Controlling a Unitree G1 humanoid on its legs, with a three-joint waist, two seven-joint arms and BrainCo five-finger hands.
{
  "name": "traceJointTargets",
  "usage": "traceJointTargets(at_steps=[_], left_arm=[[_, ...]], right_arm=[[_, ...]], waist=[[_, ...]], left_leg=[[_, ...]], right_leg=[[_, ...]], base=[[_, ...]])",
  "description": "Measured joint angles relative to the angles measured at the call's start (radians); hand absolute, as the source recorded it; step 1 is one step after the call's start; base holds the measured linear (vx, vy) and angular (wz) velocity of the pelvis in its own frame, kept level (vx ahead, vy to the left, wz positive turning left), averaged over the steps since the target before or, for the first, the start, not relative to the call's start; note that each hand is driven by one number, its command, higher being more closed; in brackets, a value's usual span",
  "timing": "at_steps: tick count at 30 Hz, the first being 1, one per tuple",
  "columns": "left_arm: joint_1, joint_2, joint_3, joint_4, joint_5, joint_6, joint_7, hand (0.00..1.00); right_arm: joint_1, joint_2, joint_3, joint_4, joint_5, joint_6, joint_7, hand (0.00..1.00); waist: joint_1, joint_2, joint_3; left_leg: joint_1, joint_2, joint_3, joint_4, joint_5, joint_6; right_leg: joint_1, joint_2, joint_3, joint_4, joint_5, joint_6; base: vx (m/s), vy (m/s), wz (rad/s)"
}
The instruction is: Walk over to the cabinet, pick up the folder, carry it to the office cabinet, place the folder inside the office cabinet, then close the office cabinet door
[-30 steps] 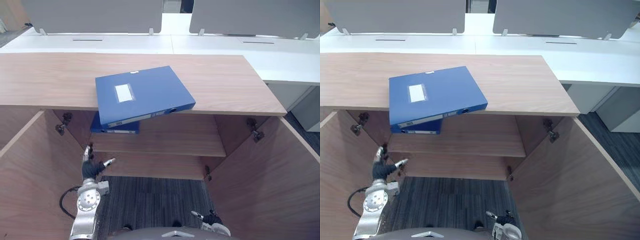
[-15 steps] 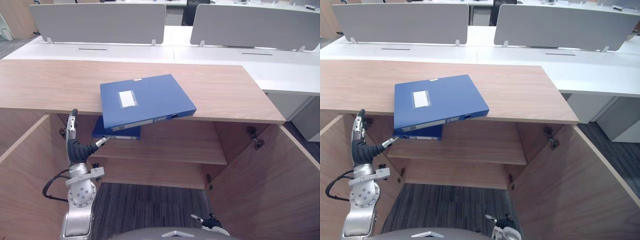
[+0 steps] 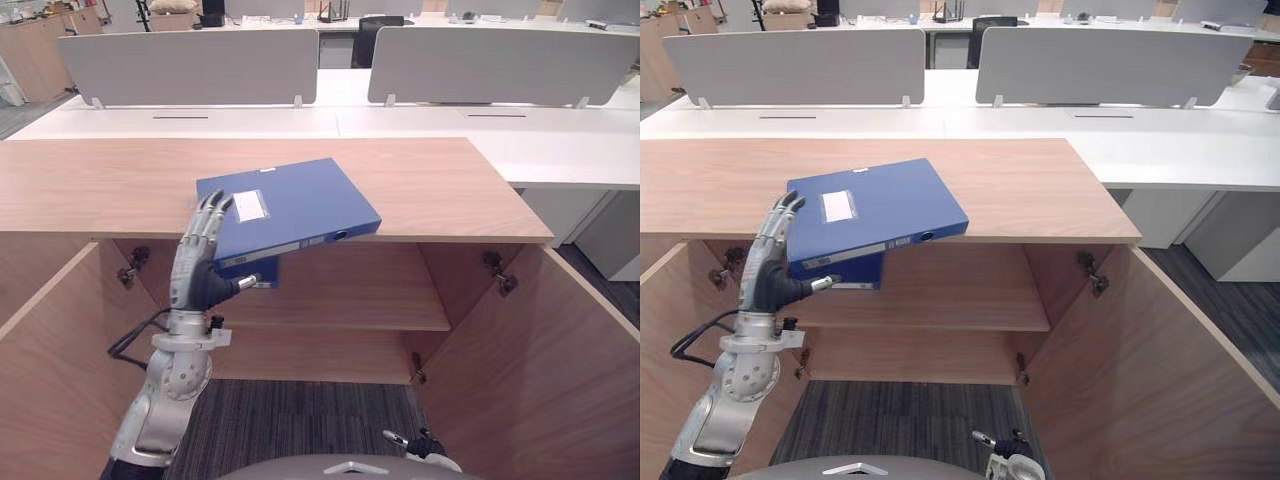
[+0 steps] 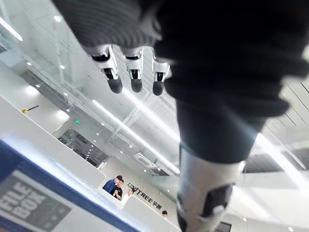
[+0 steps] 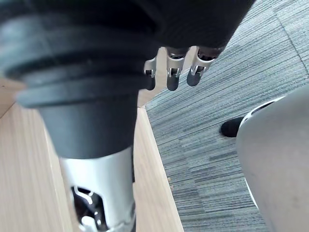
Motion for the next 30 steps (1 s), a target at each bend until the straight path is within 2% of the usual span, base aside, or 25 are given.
traceJointTargets(at_steps=[3,8,12,24,30], left_arm=[[-0.047,0.028,-0.034,0.035,0.088,0.017,0.0,0.0],[-0.073,0.033,-0.053,0.076,0.197,0.056,-0.002,0.0],[-0.083,0.035,-0.069,0.112,0.252,0.082,-0.015,0.0],[-0.101,0.028,-0.071,0.18,0.332,0.122,-0.023,0.0],[-0.1,0.028,-0.063,0.187,0.342,0.15,-0.026,0.0]], right_arm=[[-0.008,-0.001,0.001,0.005,0.0,0.002,0.0,0.0],[-0.027,-0.002,-0.008,0.031,0.0,0.006,0.001,0.0],[-0.028,-0.005,-0.01,0.03,0.001,0.008,0.002,0.0],[-0.028,-0.011,-0.026,0.031,0.002,0.012,0.014,0.0],[-0.022,-0.022,-0.028,0.031,0.002,0.014,0.022,0.0]], waist=[[-0.009,-0.001,0.0],[-0.026,-0.002,0.001],[-0.033,-0.002,0.001],[-0.054,-0.002,0.001],[-0.055,-0.002,0.001]], left_leg=[[-0.001,-0.001,0.0,0.0,-0.001,0.001],[-0.004,-0.001,0.0,0.0,-0.004,0.003],[-0.003,-0.003,0.005,0.0,-0.008,0.003],[0.001,-0.003,0.006,0.0,-0.012,0.003],[0.002,-0.002,0.008,0.0,-0.013,0.003]], right_leg=[[0.002,0.0,0.0,-0.015,0.003,0.0],[0.012,0.002,0.001,-0.04,0.019,0.003],[0.019,0.003,0.003,-0.057,0.03,0.005],[0.034,0.004,0.002,-0.079,0.036,-0.001],[0.036,0.004,0.003,-0.083,0.037,-0.002]], base=[[0.0,0.0,0.0],[0.0,0.0,0.0],[0.0,-0.001,-0.02],[0.0,-0.003,0.0],[0.0,0.0,0.0]])
